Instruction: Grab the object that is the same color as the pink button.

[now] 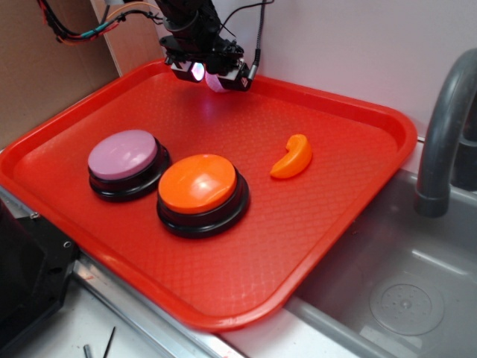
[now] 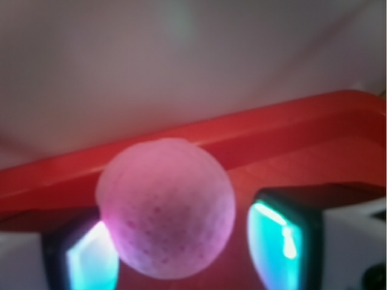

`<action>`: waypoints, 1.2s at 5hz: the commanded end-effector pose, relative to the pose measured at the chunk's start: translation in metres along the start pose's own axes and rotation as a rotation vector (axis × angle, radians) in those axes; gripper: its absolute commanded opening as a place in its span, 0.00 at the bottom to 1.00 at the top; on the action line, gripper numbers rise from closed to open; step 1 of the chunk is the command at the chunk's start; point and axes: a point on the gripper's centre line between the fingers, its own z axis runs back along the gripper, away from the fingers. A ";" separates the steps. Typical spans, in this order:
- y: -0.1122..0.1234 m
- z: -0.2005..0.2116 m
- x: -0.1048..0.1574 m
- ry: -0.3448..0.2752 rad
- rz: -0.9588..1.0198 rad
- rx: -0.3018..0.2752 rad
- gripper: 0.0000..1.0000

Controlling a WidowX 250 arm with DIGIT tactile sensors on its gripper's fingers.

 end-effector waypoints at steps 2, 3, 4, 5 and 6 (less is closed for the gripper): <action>0.006 0.059 0.022 0.180 0.118 0.082 0.00; -0.006 0.098 0.018 0.318 0.143 0.044 0.00; -0.011 0.134 0.013 0.439 0.182 -0.047 0.00; -0.009 0.161 0.011 0.475 0.204 -0.102 0.00; 0.004 0.213 0.005 0.398 0.251 -0.131 0.00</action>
